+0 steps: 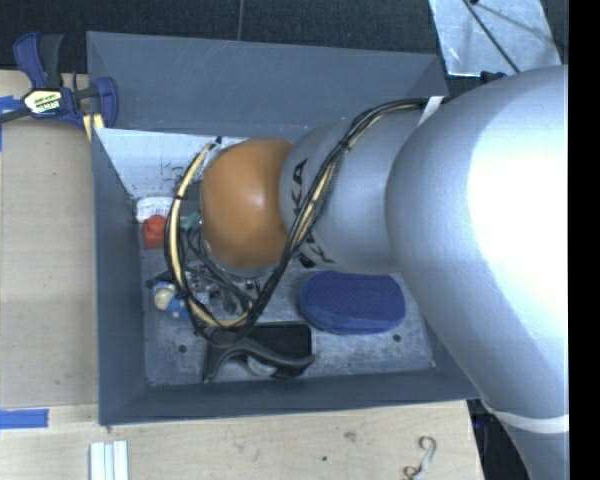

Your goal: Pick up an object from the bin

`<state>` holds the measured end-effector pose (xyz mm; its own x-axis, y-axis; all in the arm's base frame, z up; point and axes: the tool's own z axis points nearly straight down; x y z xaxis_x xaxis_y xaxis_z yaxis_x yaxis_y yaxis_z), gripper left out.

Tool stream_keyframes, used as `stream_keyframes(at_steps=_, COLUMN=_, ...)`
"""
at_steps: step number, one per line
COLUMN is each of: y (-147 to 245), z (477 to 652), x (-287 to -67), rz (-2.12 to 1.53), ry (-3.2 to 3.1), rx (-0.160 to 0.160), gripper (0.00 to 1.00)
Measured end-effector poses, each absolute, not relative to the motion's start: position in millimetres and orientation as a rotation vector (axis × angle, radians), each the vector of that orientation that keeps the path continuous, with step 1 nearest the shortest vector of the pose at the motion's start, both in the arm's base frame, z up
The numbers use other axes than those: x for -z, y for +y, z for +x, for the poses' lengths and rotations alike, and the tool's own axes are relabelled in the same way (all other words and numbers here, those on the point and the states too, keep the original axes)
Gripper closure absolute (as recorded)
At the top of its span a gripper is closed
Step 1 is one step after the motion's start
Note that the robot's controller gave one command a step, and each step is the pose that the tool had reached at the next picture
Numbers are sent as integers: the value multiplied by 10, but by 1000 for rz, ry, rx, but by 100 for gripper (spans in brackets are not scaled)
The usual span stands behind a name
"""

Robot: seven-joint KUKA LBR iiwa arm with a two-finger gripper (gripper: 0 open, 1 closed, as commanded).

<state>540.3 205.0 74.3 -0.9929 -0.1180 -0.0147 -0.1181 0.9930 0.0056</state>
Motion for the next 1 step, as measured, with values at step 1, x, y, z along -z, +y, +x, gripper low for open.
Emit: stream_keyframes(at_steps=1, y=2161, z=5354, x=-2113, rz=-211, ry=3124, rx=-5, gripper=100)
